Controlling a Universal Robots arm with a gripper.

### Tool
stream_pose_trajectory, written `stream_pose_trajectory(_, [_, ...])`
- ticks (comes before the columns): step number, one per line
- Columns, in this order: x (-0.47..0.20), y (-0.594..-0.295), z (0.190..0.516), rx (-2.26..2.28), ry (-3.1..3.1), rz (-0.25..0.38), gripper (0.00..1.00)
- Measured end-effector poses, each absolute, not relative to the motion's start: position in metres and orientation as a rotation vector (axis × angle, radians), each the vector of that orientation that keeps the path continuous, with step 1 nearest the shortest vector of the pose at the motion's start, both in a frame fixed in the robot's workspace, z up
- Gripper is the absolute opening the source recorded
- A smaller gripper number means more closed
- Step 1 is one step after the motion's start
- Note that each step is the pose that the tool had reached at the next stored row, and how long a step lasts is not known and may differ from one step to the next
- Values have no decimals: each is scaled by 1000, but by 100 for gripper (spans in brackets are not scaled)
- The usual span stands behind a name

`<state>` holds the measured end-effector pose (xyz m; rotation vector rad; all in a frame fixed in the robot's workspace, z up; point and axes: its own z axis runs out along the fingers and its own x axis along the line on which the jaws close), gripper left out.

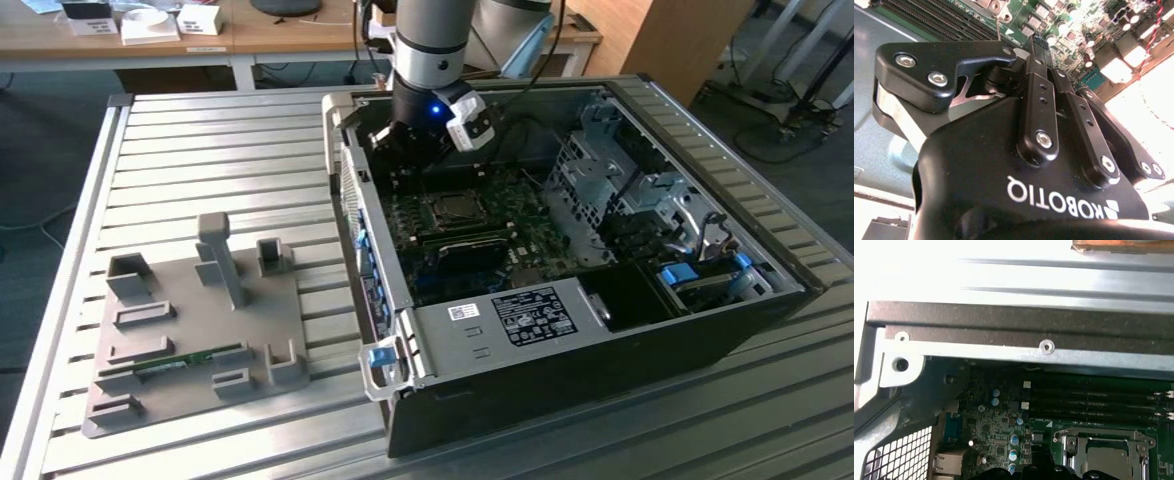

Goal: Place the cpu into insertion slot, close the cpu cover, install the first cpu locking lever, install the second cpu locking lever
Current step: 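Install the first cpu locking lever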

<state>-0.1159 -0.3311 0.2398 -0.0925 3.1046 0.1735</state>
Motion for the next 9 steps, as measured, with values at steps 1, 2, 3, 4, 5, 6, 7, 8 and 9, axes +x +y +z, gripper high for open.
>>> stream_pose_trajectory(1, [-116, -331, 240, -92, 3104, 181, 11])
stream_pose_trajectory(2, [-116, -331, 240, -92, 3104, 186, 11])
stream_pose_trajectory(3, [-116, -331, 240, -92, 3103, 190, 11])
stream_pose_trajectory(4, [-116, -331, 240, -92, 3103, 192, 11])
stream_pose_trajectory(5, [-116, -331, 240, -92, 3103, 192, 11])
stream_pose_trajectory(6, [-116, -331, 240, -92, 3103, 192, 11])
stream_pose_trajectory(7, [-116, -331, 240, -92, 3103, 192, 11])
stream_pose_trajectory(8, [-116, -331, 240, -92, 3103, 192, 11])
stream_pose_trajectory(9, [-116, -331, 240, -92, 3103, 192, 11])
